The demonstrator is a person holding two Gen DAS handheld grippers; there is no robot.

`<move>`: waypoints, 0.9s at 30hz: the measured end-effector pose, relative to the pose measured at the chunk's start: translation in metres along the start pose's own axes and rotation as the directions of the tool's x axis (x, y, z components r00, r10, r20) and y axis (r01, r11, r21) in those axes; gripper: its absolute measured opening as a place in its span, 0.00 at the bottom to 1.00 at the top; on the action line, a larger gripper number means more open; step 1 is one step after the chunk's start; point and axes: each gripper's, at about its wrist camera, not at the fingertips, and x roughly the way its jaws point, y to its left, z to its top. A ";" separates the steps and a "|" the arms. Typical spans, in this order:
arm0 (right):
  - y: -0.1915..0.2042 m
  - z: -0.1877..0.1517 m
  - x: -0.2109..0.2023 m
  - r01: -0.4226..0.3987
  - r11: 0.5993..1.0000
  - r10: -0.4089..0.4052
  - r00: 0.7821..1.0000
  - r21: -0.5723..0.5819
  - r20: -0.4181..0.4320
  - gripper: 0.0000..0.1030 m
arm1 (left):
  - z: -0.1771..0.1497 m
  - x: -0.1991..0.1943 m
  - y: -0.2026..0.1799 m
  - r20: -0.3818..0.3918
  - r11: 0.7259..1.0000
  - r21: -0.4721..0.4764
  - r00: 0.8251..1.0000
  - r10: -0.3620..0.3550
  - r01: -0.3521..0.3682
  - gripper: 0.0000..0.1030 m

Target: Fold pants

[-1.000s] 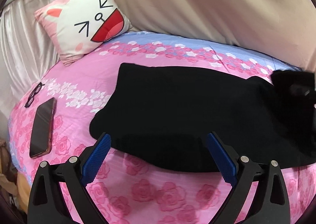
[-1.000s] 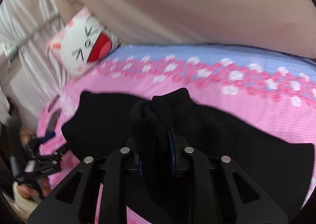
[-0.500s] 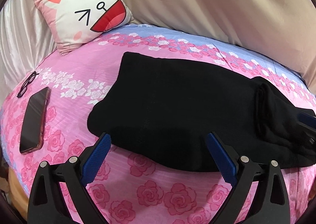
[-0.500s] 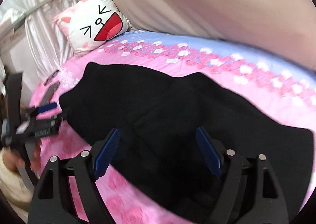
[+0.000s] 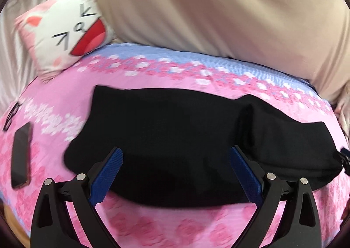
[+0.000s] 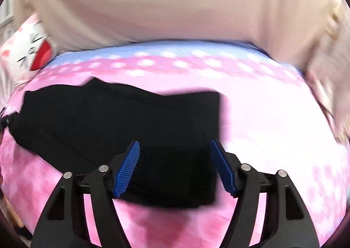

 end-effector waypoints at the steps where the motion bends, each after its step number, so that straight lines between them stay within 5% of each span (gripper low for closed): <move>1: -0.014 -0.009 -0.006 0.005 1.000 -0.005 1.000 0.018 0.000 0.65 | 0.002 0.005 -0.008 -0.007 1.000 0.015 1.000 -0.008 0.008 0.94; 8: -0.036 -0.049 -0.004 0.047 0.998 -0.048 0.999 -0.040 -0.025 0.61 | 0.004 0.049 -0.061 -0.064 0.994 0.112 0.998 -0.005 0.012 0.94; 11: -0.030 -0.037 0.016 0.016 0.998 -0.018 1.000 -0.056 -0.026 0.43 | 0.003 0.064 -0.075 -0.086 0.991 0.136 0.996 0.027 -0.015 0.94; 13: -0.026 -0.028 0.026 -0.010 0.998 0.007 0.999 -0.059 -0.040 0.21 | 0.004 0.065 -0.081 -0.089 0.992 0.123 0.996 0.032 -0.021 0.94; 15: -0.027 -0.020 0.009 0.020 0.999 -0.019 1.000 -0.040 0.018 0.14 | 0.005 0.057 -0.083 -0.078 0.994 0.108 0.997 0.012 -0.004 0.94; 17: -0.050 -0.022 -0.011 0.039 0.999 -0.041 0.996 0.038 0.077 0.14 | 0.001 0.053 -0.086 -0.067 0.995 0.103 0.998 0.009 -0.002 0.95; 20: -0.075 -0.042 0.030 0.035 0.997 -0.028 0.995 0.074 -0.091 0.25 | -0.010 0.070 -0.094 -0.118 0.992 0.127 0.993 -0.011 0.026 0.95; 22: -0.083 -0.036 0.007 0.023 0.993 -0.020 0.999 0.115 -0.025 0.46 | -0.009 0.065 -0.094 -0.103 0.995 0.099 0.995 -0.004 0.014 0.95; 27: -0.064 -0.038 -0.035 0.036 0.996 -0.040 0.998 0.078 0.050 0.48 | -0.001 0.052 -0.093 -0.069 0.995 0.101 0.997 0.014 -0.007 0.95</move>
